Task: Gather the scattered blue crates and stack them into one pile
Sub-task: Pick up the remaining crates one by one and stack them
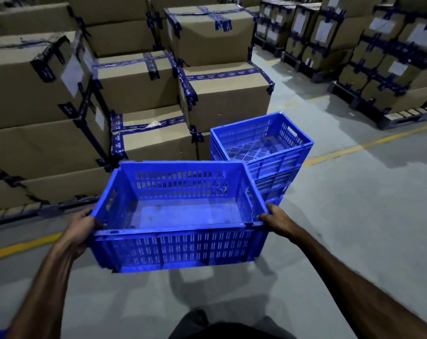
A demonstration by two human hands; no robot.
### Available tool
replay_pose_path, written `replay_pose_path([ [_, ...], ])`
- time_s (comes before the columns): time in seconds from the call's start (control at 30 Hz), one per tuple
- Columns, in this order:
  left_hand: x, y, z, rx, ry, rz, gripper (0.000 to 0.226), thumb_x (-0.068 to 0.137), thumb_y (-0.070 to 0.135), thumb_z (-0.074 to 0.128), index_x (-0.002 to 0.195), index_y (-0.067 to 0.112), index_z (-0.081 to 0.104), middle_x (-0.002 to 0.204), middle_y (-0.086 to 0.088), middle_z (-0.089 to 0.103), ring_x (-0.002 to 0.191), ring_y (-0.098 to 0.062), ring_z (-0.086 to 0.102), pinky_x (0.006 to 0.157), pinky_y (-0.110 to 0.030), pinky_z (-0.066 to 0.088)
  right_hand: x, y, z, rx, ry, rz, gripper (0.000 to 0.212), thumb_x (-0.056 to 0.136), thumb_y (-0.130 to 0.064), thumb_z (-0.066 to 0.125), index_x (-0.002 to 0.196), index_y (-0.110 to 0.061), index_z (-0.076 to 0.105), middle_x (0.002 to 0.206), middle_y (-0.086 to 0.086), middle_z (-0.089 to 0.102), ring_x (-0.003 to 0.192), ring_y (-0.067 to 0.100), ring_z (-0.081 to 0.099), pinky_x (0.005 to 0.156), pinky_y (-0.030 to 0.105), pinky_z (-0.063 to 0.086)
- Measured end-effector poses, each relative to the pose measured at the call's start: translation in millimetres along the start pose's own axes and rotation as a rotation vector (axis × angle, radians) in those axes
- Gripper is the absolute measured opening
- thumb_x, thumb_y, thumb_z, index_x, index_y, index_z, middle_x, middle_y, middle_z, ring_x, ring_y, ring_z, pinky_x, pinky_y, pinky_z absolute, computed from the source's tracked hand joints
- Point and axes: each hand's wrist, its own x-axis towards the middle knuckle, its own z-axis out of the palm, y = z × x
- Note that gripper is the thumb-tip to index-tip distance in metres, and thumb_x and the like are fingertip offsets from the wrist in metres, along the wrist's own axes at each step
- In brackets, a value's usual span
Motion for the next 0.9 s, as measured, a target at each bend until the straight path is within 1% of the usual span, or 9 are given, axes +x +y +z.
replay_pose_path([
  [0.07, -14, -4, 15, 0.028, -0.014, -0.009, 0.048, 0.077, -0.023, 0.043, 0.114, 0.003, 0.062, 0.092, -0.021, 0.061, 0.070, -0.030, 0.056, 0.058, -0.034, 0.047, -2, 18, -12, -0.002, -0.010, 0.000, 0.009, 0.091, -0.010, 0.062, 0.100, -0.010, 0.062, 0.101, 0.011, 0.069, 0.084, 0.024, 0.064, 0.066, 0.032, 0.049],
  [0.17, -42, -5, 46, 0.025, -0.025, -0.020, 0.043, 0.077, -0.021, 0.044, 0.108, 0.003, 0.061, 0.092, -0.021, 0.061, 0.070, -0.030, 0.056, 0.059, -0.035, 0.045, -6, 50, -35, 0.009, -0.015, 0.003, 0.015, 0.089, -0.012, 0.064, 0.103, -0.007, 0.065, 0.102, 0.013, 0.071, 0.086, 0.029, 0.067, 0.072, 0.040, 0.054],
  [0.23, -64, -7, 72, 0.019, -0.018, -0.032, 0.041, 0.079, -0.021, 0.044, 0.109, 0.002, 0.061, 0.091, -0.021, 0.062, 0.068, -0.030, 0.057, 0.058, -0.033, 0.045, -9, 78, -57, 0.014, -0.012, 0.006, 0.015, 0.085, -0.018, 0.066, 0.098, -0.010, 0.066, 0.100, 0.013, 0.072, 0.086, 0.031, 0.068, 0.074, 0.043, 0.055],
  [0.3, -87, -9, 100, 0.015, -0.013, -0.035, 0.040, 0.080, -0.020, 0.045, 0.108, 0.003, 0.062, 0.089, -0.020, 0.063, 0.063, -0.029, 0.059, 0.055, -0.029, 0.046, -14, 104, -82, 0.007, -0.014, -0.010, 0.007, 0.085, -0.019, 0.067, 0.091, -0.016, 0.064, 0.097, 0.011, 0.072, 0.083, 0.029, 0.067, 0.072, 0.042, 0.055],
  [0.4, -119, -9, 144, 0.025, -0.027, -0.029, 0.037, 0.080, -0.020, 0.044, 0.101, 0.003, 0.062, 0.081, -0.018, 0.063, 0.047, -0.022, 0.060, 0.043, -0.022, 0.046, -24, 137, -118, 0.000, -0.008, -0.021, 0.005, 0.087, -0.013, 0.066, 0.086, -0.016, 0.062, 0.091, 0.009, 0.070, 0.078, 0.026, 0.064, 0.068, 0.037, 0.051],
  [0.5, -145, -7, 186, 0.042, -0.025, -0.042, 0.034, 0.081, -0.020, 0.044, 0.098, 0.003, 0.061, 0.078, -0.017, 0.061, 0.051, -0.026, 0.057, 0.040, -0.020, 0.043, -31, 169, -151, -0.013, -0.007, 0.003, 0.003, 0.087, -0.012, 0.066, 0.090, -0.012, 0.065, 0.088, 0.009, 0.070, 0.074, 0.024, 0.063, 0.065, 0.034, 0.049],
  [0.7, -165, 13, 259, 0.063, -0.054, -0.031, 0.033, 0.081, -0.020, 0.044, 0.094, 0.003, 0.062, 0.073, -0.016, 0.061, 0.045, -0.024, 0.055, 0.039, -0.020, 0.042, -25, 214, -214, -0.015, 0.054, 0.053, 0.009, 0.084, -0.018, 0.066, 0.091, -0.013, 0.067, 0.090, 0.012, 0.072, 0.078, 0.028, 0.064, 0.069, 0.039, 0.052],
  [0.77, -162, 25, 279, 0.051, -0.063, -0.029, 0.034, 0.081, -0.020, 0.044, 0.096, 0.004, 0.062, 0.076, -0.016, 0.061, 0.050, -0.025, 0.054, 0.041, -0.021, 0.043, -22, 222, -234, 0.007, 0.080, 0.056, 0.011, 0.082, -0.019, 0.065, 0.090, -0.013, 0.067, 0.087, 0.011, 0.071, 0.075, 0.028, 0.064, 0.070, 0.042, 0.054],
  [0.9, -145, 49, 309, 0.031, -0.072, 0.037, 0.039, 0.074, -0.017, 0.051, 0.109, -0.005, 0.063, 0.089, -0.022, 0.065, 0.069, -0.030, 0.059, 0.063, -0.035, 0.046, -13, 226, -271, 0.023, 0.139, 0.033, 0.008, 0.084, -0.016, 0.063, 0.090, -0.012, 0.066, 0.083, 0.010, 0.070, 0.071, 0.026, 0.062, 0.067, 0.041, 0.052],
])
